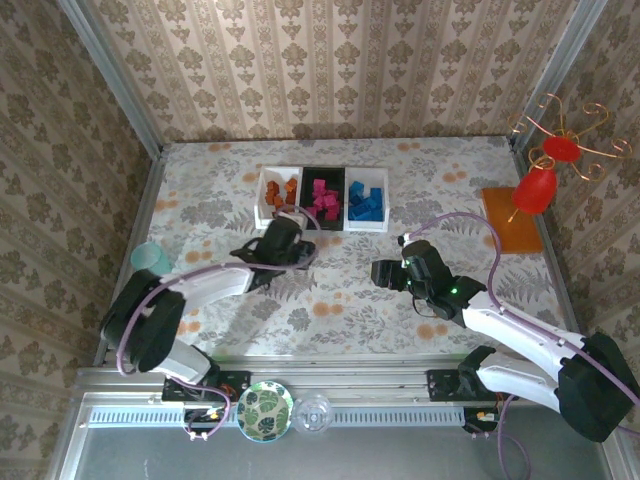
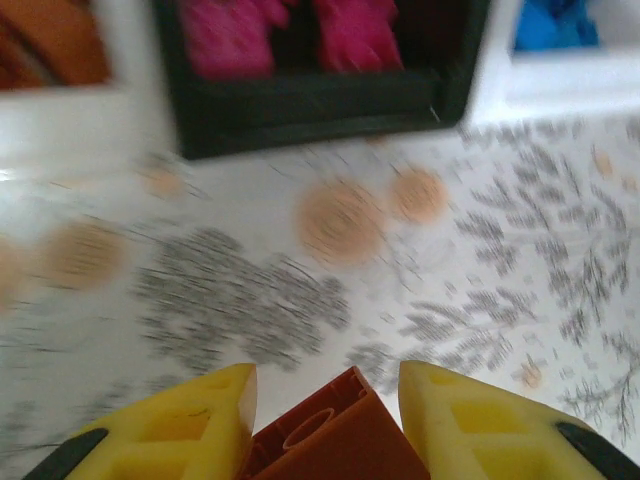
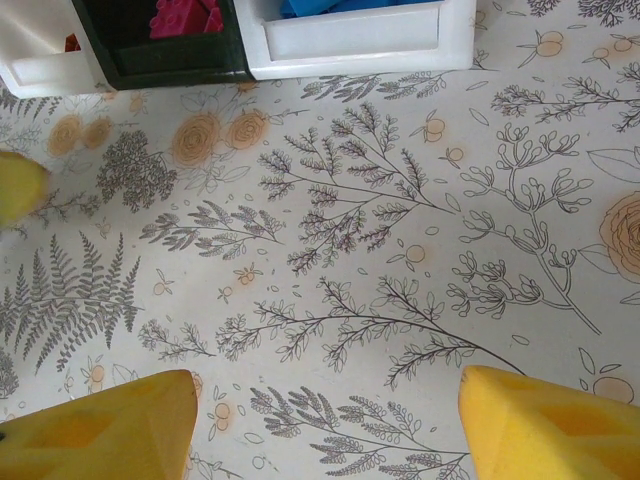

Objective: Sort the legos into containers by color
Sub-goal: Pick up the lego from the center of the table, then place the lego in the container.

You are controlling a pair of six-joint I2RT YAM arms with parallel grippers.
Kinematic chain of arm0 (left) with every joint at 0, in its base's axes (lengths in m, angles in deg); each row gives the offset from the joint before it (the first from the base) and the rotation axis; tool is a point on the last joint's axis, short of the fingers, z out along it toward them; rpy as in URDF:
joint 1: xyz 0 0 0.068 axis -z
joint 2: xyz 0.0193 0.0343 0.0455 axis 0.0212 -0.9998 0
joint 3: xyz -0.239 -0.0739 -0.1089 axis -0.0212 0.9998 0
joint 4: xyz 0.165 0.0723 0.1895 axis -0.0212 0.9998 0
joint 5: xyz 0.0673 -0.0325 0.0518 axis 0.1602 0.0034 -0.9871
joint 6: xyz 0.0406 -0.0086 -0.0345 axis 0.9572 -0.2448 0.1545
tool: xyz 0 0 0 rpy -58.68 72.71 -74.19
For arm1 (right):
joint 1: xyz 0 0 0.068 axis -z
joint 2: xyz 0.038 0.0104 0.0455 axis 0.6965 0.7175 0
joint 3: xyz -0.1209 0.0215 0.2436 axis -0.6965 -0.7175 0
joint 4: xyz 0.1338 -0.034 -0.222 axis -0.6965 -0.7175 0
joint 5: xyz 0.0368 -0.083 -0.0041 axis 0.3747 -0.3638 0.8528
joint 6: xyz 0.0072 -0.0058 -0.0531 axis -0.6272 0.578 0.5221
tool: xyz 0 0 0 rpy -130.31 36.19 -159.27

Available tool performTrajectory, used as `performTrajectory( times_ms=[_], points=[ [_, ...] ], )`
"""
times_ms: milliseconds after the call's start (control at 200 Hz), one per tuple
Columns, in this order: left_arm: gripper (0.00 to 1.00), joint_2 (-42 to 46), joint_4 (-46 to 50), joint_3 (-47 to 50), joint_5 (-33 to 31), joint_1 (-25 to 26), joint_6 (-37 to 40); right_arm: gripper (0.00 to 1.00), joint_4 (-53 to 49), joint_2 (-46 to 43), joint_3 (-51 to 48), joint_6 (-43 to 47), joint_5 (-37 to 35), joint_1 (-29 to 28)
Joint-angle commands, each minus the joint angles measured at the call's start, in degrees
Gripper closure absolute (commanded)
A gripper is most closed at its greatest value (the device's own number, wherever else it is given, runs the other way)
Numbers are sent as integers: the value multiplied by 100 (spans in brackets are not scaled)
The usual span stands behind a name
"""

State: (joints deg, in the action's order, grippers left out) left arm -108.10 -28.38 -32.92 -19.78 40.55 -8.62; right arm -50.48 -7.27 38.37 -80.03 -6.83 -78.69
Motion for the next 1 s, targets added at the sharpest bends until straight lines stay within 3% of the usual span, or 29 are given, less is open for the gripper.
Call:
performTrajectory(
  times_ms=[0, 145, 385, 590, 645, 750, 845, 945, 995],
  points=[
    [75, 532, 219, 13, 54, -450, 26, 29, 55, -64, -88, -60, -98, -35],
    [73, 639, 328, -497, -47, -962, 291, 29, 84, 4, -81, -58, -94, -35],
    [73, -716, 303, -1612, 127, -1621, 423, 29, 26, -78, -63, -70, -106, -35],
    [69, -1702, 411, -2595, 219, -1705, 482, 28, -155, -304, -13, -30, -198, -26],
    [63, -1891, 394, -2812, 317, -1716, 479, 28, -182, -341, -10, -25, -205, -26],
    [34, -1987, 339, -3080, 360, -1718, 482, 28, -224, -378, -7, -34, -225, -26],
    [23, -1638, 117, -2965, 438, -1703, 486, 27, -263, -432, -20, -36, -239, -26],
    [2, -1103, 39, -2744, 461, -1667, 528, 26, -270, -517, -31, -25, -285, -26],
    [0, -766, -58, -2520, 514, -1644, 534, 22, -266, -581, -30, -25, -356, -26]
  ],
)
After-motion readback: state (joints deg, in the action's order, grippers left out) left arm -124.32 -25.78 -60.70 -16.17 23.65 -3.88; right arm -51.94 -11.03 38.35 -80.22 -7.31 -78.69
